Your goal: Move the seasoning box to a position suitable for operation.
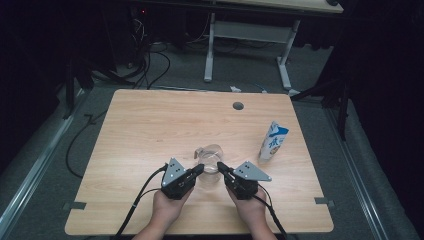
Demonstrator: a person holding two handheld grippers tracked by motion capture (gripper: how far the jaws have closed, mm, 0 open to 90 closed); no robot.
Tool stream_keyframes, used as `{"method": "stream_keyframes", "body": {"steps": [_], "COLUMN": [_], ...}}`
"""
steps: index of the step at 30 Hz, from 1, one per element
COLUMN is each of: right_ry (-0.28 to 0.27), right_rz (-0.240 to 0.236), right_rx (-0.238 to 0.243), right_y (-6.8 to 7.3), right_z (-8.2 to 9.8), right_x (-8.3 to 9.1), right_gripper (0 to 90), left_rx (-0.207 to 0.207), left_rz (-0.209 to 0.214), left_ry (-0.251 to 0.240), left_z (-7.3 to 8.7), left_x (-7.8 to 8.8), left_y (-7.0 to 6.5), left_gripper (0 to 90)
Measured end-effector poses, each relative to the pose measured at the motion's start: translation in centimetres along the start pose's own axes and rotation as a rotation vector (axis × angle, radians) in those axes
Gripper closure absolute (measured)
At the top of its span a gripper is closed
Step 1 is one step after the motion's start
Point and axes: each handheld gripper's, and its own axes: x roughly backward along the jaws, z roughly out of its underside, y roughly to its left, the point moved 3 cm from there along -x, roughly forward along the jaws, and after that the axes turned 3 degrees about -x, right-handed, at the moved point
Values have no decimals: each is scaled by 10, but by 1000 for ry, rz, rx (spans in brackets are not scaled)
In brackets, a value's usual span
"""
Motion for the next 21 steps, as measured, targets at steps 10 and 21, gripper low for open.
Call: {"method": "stream_keyframes", "body": {"steps": [10,21], "right_ry": [6,0], "right_rz": [-2,-6], "right_rx": [15,16], "right_y": [2,1], "right_z": [4,5], "right_x": [-3,-4], "right_gripper": [900,900], "left_rx": [19,47], "left_rz": [-58,-103], "left_ry": [-37,-54], "left_z": [-11,-15], "left_x": [-1,-3], "left_y": [12,23], "left_gripper": [894,891]}}
